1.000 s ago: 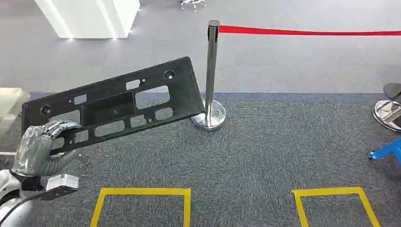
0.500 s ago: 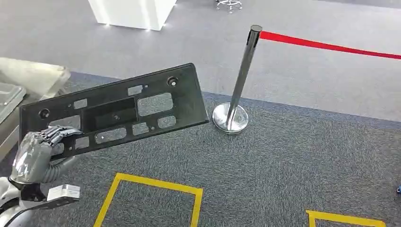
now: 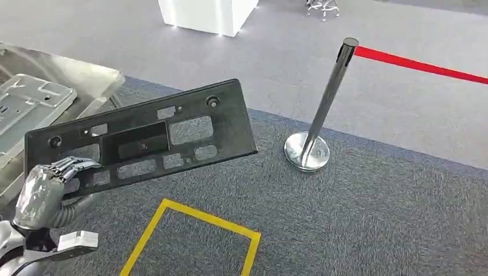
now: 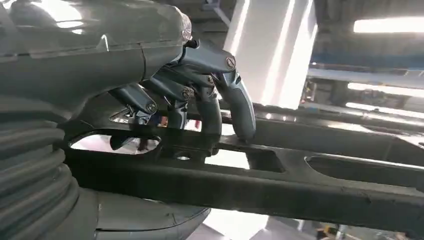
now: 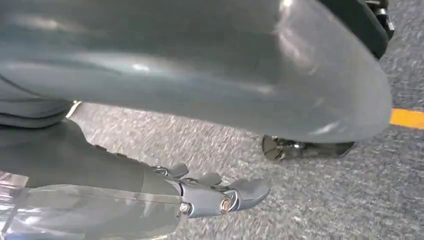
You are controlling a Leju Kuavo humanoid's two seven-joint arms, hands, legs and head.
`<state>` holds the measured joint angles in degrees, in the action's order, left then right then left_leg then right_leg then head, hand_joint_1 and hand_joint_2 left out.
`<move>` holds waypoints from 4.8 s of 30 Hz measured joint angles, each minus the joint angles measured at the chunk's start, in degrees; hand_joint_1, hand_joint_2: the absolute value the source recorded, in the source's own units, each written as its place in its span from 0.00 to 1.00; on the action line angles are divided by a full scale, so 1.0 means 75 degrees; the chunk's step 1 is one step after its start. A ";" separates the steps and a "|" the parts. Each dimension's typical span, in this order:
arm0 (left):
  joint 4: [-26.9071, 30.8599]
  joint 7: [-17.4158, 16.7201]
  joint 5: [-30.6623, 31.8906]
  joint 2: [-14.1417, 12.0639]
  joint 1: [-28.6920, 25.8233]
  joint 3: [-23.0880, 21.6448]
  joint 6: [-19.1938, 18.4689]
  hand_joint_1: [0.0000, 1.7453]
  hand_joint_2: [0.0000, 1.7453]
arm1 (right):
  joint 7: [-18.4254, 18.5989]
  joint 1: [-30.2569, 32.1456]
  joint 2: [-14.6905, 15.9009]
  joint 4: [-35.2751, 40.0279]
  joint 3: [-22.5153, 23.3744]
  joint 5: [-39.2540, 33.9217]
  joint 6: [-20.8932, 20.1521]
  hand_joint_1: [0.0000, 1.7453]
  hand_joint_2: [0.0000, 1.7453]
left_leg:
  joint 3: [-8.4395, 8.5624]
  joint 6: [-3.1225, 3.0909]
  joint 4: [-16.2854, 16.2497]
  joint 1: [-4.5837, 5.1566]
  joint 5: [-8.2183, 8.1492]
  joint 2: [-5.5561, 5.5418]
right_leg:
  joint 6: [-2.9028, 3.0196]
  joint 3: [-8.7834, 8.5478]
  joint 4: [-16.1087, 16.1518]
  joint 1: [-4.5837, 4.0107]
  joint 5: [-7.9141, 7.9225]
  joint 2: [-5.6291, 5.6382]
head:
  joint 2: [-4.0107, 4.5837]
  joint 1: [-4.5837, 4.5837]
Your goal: Take the parts from the cabinet and place them on the table.
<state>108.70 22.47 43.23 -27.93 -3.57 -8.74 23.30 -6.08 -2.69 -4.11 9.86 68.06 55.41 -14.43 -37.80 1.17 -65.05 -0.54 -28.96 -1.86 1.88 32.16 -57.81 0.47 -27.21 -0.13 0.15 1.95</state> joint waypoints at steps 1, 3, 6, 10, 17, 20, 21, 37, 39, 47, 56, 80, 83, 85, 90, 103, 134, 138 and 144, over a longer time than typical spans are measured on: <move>0.0037 -0.0011 0.0029 0.0018 -0.0024 -0.0009 0.0014 1.00 1.00 | -0.0006 0.0019 0.0000 0.0000 0.0000 0.0000 0.0000 0.00 0.00 | -0.0238 0.0023 -0.0542 -0.0020 -0.0272 0.0098 | 0.0019 0.0000 -0.0003 -0.0022 -0.0012 -0.0078 | 0.0000 0.0000; 0.0096 -0.0041 0.0146 0.0061 -0.0119 -0.0009 0.0064 1.00 1.00 | -0.0041 0.0046 0.0006 0.0000 0.0003 0.0000 -0.0009 0.00 0.00 | -0.0634 0.0063 -0.1449 -0.0041 -0.0593 0.0172 | 0.0039 0.0003 -0.0011 -0.0051 -0.0029 -0.0285 | 0.0000 0.0000; 0.0160 -0.0050 0.0265 0.0114 -0.0194 -0.0006 0.0084 1.00 1.00 | -0.0050 0.0041 0.0000 0.0000 0.0003 0.0009 -0.0032 0.00 0.00 | -0.0001 0.0067 -0.0343 -0.0042 0.0083 0.0295 | -0.0001 -0.0012 -0.0052 -0.0059 -0.0080 -0.0569 | 0.0000 0.0000; 0.0350 -0.0090 0.0300 0.0169 -0.0189 0.0061 0.0137 1.00 1.00 | -0.0108 0.0023 -0.0017 0.0000 0.0003 0.0032 -0.0117 0.00 0.00 | 0.0610 -0.0119 0.0823 0.0073 0.0342 0.0634 | -0.0137 -0.0048 -0.0113 -0.0116 -0.0171 -0.0874 | 0.0000 0.0000; 0.0417 -0.0178 -0.0055 0.0323 -0.0137 0.0443 0.0419 1.00 1.00 | -0.0155 -0.0048 -0.0064 0.0000 0.0000 0.0093 -0.0084 0.00 0.00 | 0.0622 -0.0344 0.0974 0.0004 0.0489 0.0079 | -0.0341 0.0773 -0.1935 -0.0020 -0.1201 -0.0027 | 0.0000 -0.0003; 0.0417 -0.0151 -0.0201 0.0405 -0.0146 0.0621 0.0490 1.00 1.00 | -0.0154 -0.0039 -0.0064 0.0000 0.0000 0.0137 -0.0076 0.00 0.00 | 0.0624 -0.0342 0.0949 0.0001 0.0488 -0.0224 | -0.0345 0.0972 -0.2159 -0.0008 -0.0917 -0.0014 | 0.0000 -0.0003; 0.0417 -0.0126 -0.0239 0.0451 -0.0145 0.0667 0.0518 1.00 1.00 | -0.0154 -0.0042 -0.0064 0.0000 0.0000 0.0140 -0.0055 0.00 0.00 | 0.0630 -0.0337 0.0928 -0.0005 0.0485 -0.0335 | -0.0327 0.0707 -0.1583 0.0003 -0.0533 0.0021 | 0.0000 0.0000; 0.0038 0.0207 -0.0665 0.0612 0.0010 0.0985 0.0900 1.00 1.00 | 0.0114 -0.0072 -0.0079 0.0000 0.0000 0.0102 0.0172 0.00 0.00 | 0.0198 0.0096 0.0005 -0.0088 0.0229 0.0355 | -0.0075 -0.0035 -0.0004 -0.0017 -0.0044 -0.0568 | 0.0000 0.0000; -0.0006 0.0230 -0.0676 0.0612 0.0073 0.0991 0.0906 1.00 1.00 | 0.0117 -0.0077 -0.0082 0.0000 0.0000 0.0099 0.0172 0.00 0.00 | 0.0648 0.0005 0.0865 0.0028 0.0338 0.0839 | -0.0154 -0.0073 -0.0035 -0.0079 -0.0104 -0.0731 | 0.0000 0.0000; -0.0067 0.0245 -0.0726 0.0627 0.0154 0.0997 0.0967 1.00 1.00 | 0.0099 -0.0152 -0.0125 0.0000 0.0003 0.0073 0.0257 0.00 0.00 | 0.0614 -0.0311 0.0994 -0.0049 0.0521 0.0165 | -0.0416 0.0555 -0.1475 -0.0009 -0.0980 -0.0073 | 0.0000 0.0000; -0.0178 0.0111 -0.0699 0.0626 0.0216 0.0959 0.0842 1.00 1.00 | 0.0076 -0.0145 -0.0140 -0.0003 0.0058 0.0055 0.0297 0.00 0.00 | 0.0523 -0.0184 0.0900 -0.0033 0.0523 -0.0662 | -0.0255 0.0120 -0.0110 -0.0030 0.0013 0.0544 | 0.0000 0.0000; -0.0513 -0.0093 -0.0781 0.0399 0.0419 0.0868 0.0303 1.00 1.00 | 0.0079 -0.0171 -0.0216 -0.0003 0.0236 -0.0137 0.0300 0.00 0.00 | 0.0631 -0.0309 0.0968 -0.0028 0.0474 0.0247 | -0.0426 0.1212 -0.2473 0.0021 -0.1136 -0.0042 | 0.0000 0.0000; -0.0551 -0.0096 -0.0784 0.0396 0.0438 0.0825 0.0262 1.00 1.00 | 0.0093 -0.0153 -0.0213 -0.0003 0.0256 -0.0137 0.0288 0.00 0.00 | 0.0668 -0.0297 0.0949 -0.0006 0.0453 0.0141 | -0.0308 0.0559 -0.0963 0.0003 -0.0139 -0.0012 | 0.0000 -0.0003; -0.0557 -0.0096 -0.0784 0.0396 0.0452 0.0804 0.0259 1.00 1.00 | 0.0096 -0.0160 -0.0189 0.0000 0.0262 -0.0137 0.0286 0.00 0.00 | 0.0660 -0.0248 0.0930 0.0042 0.0428 0.0101 | -0.0198 0.0174 -0.0120 -0.0058 0.0043 0.0072 | 0.0000 0.0000; -0.0583 -0.0102 -0.0784 0.0376 0.0484 0.0781 0.0242 1.00 1.00 | 0.0096 -0.0168 -0.0207 -0.0003 0.0286 -0.0137 0.0277 0.00 0.00 | 0.0659 -0.0231 0.0931 0.0021 0.0418 0.0085 | -0.0284 0.0179 -0.0048 -0.0058 0.0104 0.0034 | 0.0000 0.0000; -0.0618 -0.0105 -0.0787 0.0376 0.0523 0.0772 0.0233 1.00 1.00 | 0.0099 -0.0169 -0.0204 -0.0003 0.0306 -0.0137 0.0274 0.00 0.00 | 0.0680 -0.0141 0.0984 0.0016 0.0440 0.0086 | -0.0208 0.0193 -0.0080 -0.0065 0.0091 0.0034 | 0.0000 0.0000; -0.0708 -0.0044 -0.0691 0.0259 0.0563 0.0688 0.0288 1.00 1.00 | 0.0006 -0.0163 -0.0239 -0.0017 0.0309 -0.0108 0.0172 0.00 0.00 | 0.0201 -0.0226 0.0568 0.0053 0.0572 0.0276 | -0.0234 -0.0498 -0.0147 -0.0019 -0.0694 0.0035 | 0.0000 0.0000; -0.0703 -0.0041 -0.0674 0.0251 0.0554 0.0694 0.0303 1.00 1.00 | 0.0006 -0.0178 -0.0239 -0.0017 0.0309 -0.0105 0.0172 0.00 0.00 | 0.0549 -0.0345 0.0873 0.0004 0.0487 0.0200 | -0.0392 -0.0445 -0.0605 0.0007 -0.0607 0.0001 | 0.0000 0.0003; -0.0705 -0.0041 -0.0650 0.0253 0.0517 0.0685 0.0315 1.00 1.00 | 0.0006 -0.0155 -0.0236 -0.0020 0.0309 -0.0105 0.0172 0.00 0.00 | 0.0984 -0.0401 0.0903 0.0021 0.0137 0.0159 | -0.0463 0.1165 -0.2154 0.0014 -0.1026 0.0011 | 0.0000 0.0003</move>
<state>103.41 22.16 38.36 -26.03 0.31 -3.61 25.66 -6.03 -3.85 -5.88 9.70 70.38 54.62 -13.14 -30.42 -1.83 -58.28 -0.38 -27.93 -0.67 -1.60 40.90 -73.96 0.58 -34.90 -0.05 0.15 1.97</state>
